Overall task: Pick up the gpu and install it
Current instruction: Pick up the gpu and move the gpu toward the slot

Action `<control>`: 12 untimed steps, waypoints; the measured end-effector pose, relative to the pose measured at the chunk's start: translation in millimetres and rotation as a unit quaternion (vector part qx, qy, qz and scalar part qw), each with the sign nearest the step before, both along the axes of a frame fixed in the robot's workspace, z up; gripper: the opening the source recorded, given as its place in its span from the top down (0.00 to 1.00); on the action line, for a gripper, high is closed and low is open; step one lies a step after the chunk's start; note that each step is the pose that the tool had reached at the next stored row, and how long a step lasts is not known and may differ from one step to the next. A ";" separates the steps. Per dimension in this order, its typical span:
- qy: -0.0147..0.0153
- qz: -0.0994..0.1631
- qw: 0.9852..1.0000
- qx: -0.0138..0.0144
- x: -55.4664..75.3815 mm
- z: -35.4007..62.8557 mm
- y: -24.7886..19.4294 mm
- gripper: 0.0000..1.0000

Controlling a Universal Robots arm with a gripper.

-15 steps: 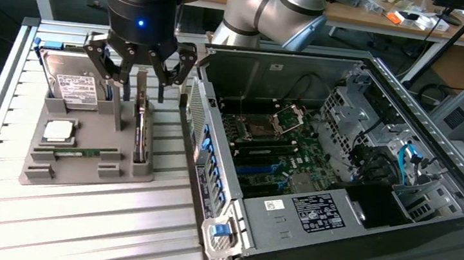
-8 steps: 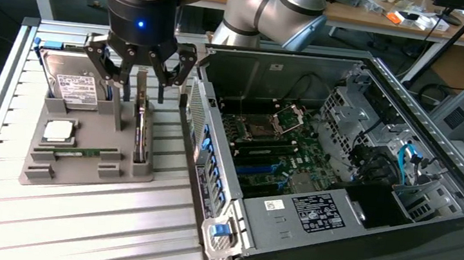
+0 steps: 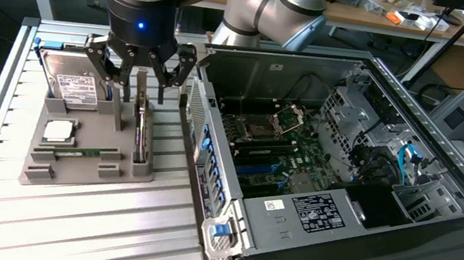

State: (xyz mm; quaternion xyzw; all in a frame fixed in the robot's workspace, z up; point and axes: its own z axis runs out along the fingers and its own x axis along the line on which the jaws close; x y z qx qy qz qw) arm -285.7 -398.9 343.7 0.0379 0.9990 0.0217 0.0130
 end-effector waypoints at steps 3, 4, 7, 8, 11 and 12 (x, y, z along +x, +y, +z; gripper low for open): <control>0.000 0.000 1.000 0.000 0.0 -0.7 0.0 0.46; 0.000 0.000 1.000 0.000 0.0 -0.9 0.0 0.46; 0.000 0.000 1.000 0.000 0.0 -1.5 0.0 0.46; 0.000 0.000 1.000 0.000 0.0 -1.6 0.0 0.46; 0.000 0.000 1.000 0.000 0.0 -2.4 0.0 0.46; 0.000 0.000 1.000 0.000 0.0 -2.6 0.0 0.46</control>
